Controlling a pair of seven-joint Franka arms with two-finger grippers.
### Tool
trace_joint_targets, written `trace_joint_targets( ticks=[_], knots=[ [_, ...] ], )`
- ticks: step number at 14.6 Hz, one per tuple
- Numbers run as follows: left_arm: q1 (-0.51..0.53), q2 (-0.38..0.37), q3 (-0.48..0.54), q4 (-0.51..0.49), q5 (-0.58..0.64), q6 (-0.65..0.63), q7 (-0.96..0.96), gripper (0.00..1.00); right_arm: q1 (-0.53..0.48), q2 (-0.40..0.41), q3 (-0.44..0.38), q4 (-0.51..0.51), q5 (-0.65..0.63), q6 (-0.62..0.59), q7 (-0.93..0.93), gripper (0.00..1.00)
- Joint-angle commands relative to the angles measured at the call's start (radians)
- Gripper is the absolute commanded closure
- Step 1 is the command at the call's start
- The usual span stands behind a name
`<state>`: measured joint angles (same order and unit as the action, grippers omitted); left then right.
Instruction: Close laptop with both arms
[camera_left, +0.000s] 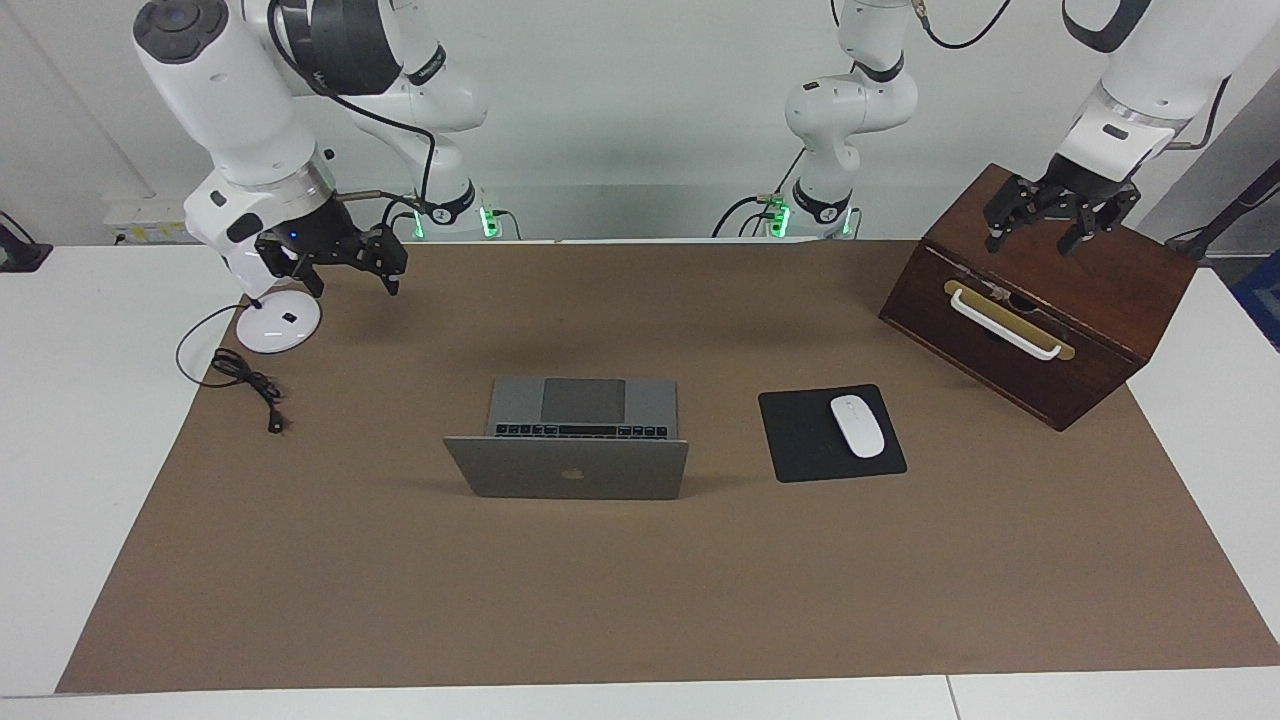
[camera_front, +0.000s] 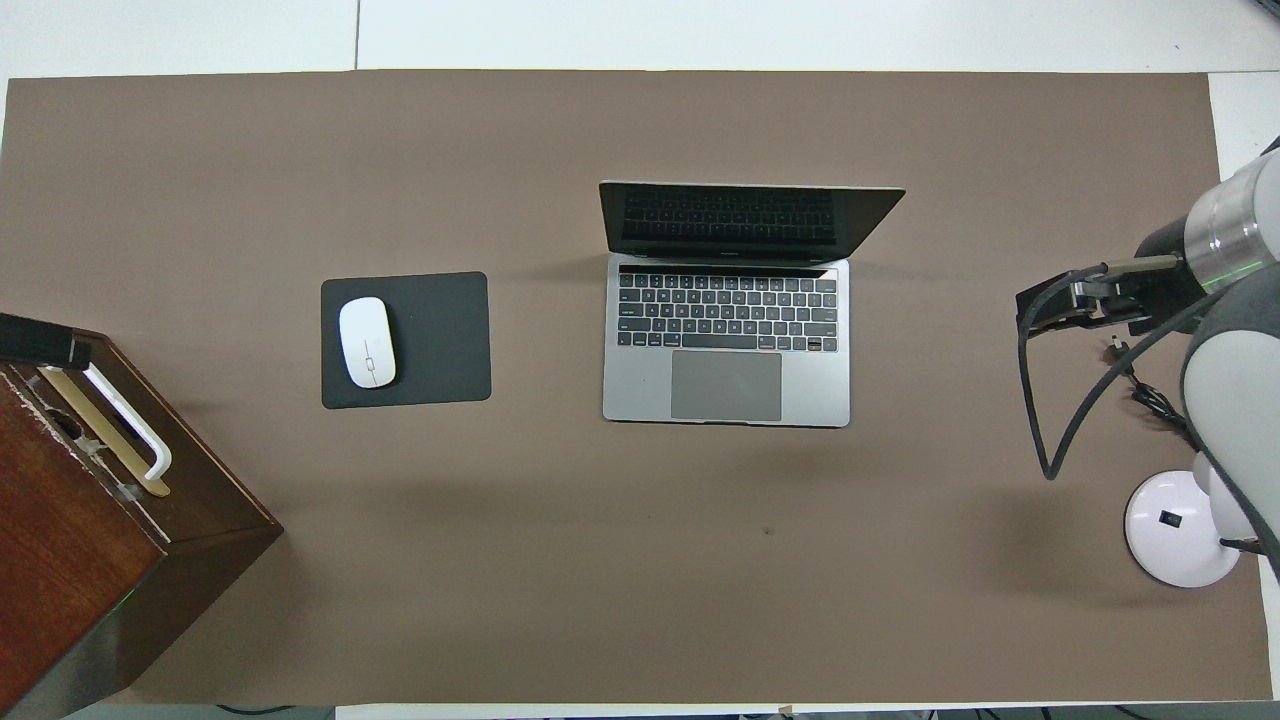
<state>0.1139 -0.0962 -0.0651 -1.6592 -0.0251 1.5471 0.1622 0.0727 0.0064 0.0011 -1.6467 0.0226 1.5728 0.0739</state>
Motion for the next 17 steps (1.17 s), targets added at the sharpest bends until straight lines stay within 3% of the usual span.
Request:
trace_joint_targets(
  ticks=[1,6,7,8,9,10,13,17],
  knots=[
    [0.009,-0.017,-0.001,-0.013,0.005,-0.015,-0.004,0.0,-0.002,-0.017,-0.001,-0.012,0.027,0.007,-0.011,0.0],
    [-0.005,-0.025,-0.007,-0.033,0.002,0.004,-0.01,0.01,0.003,-0.029,-0.001,-0.01,0.085,0.088,-0.011,0.0],
    [-0.005,-0.026,-0.007,-0.042,0.001,0.034,-0.01,0.22,0.003,-0.042,-0.001,-0.011,0.086,0.088,-0.014,0.0],
    [-0.006,-0.026,-0.007,-0.05,0.001,0.044,-0.021,0.51,0.003,-0.042,0.0,-0.011,0.086,0.088,-0.017,0.0],
    [-0.007,-0.031,-0.008,-0.056,0.001,0.048,-0.047,0.91,0.004,-0.043,-0.001,-0.011,0.086,0.088,-0.029,0.0],
    [-0.007,-0.034,-0.009,-0.066,0.001,0.057,-0.061,1.0,0.004,-0.045,0.0,-0.011,0.086,0.082,-0.043,0.0],
    [-0.007,-0.031,-0.007,-0.063,0.001,0.102,-0.151,1.0,0.022,-0.045,0.007,-0.015,0.088,0.092,-0.153,0.0],
    [-0.007,-0.03,-0.01,-0.062,-0.016,0.107,-0.259,1.0,0.032,-0.043,0.007,-0.019,0.089,0.144,-0.166,0.0]
  ],
)
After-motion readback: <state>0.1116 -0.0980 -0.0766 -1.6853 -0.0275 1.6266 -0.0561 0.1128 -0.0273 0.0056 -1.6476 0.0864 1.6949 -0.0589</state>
